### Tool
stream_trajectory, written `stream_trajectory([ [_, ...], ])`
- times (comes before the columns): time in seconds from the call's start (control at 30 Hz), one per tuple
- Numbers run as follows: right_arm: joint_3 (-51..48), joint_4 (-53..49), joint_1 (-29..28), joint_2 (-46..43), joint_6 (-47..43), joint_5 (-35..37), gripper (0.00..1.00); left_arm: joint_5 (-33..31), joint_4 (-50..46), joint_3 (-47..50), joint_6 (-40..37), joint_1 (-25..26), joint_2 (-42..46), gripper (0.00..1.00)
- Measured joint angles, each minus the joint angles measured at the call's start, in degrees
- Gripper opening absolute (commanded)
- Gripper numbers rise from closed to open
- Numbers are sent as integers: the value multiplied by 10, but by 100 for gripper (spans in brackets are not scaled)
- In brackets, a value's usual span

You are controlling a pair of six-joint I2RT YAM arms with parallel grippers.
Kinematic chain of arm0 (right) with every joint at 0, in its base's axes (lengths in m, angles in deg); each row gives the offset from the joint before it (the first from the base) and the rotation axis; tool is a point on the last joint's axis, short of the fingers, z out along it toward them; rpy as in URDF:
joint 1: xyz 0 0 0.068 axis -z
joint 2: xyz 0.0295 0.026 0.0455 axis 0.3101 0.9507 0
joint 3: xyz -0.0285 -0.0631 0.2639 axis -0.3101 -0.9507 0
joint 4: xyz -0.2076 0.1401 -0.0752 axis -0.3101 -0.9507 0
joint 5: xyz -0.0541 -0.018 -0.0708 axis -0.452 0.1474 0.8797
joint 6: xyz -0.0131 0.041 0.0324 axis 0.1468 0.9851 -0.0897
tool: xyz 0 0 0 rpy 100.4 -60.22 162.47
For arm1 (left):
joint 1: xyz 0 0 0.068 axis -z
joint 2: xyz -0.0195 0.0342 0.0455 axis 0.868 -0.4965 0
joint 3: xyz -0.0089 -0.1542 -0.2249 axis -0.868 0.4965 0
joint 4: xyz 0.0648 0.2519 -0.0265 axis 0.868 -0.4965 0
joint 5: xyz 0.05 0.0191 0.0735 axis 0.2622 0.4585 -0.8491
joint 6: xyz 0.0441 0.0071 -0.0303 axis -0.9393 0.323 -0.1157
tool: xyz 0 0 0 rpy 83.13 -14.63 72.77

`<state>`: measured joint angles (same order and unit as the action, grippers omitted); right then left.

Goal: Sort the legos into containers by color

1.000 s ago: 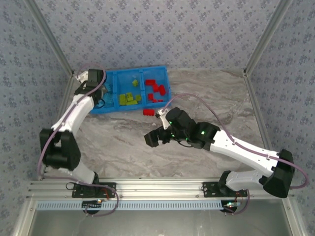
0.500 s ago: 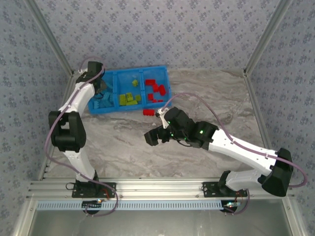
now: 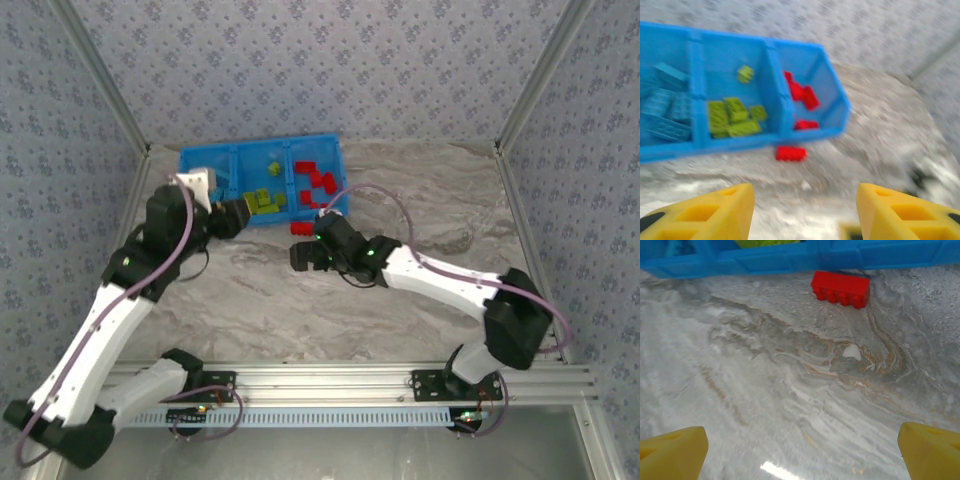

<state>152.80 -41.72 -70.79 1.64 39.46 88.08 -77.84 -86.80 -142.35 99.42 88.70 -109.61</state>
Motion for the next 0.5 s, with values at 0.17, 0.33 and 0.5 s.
stream_trajectory([
  [0.17,66,27,10,110,12,42,100,50,-49,74,-5,55,66,77],
  [0.33,155,39,25,217,26,86,100,61,-78,137,9,103,96,99],
  [0.5,214,37,37,289,45,117,100,61,-97,148,16,110,105,99],
])
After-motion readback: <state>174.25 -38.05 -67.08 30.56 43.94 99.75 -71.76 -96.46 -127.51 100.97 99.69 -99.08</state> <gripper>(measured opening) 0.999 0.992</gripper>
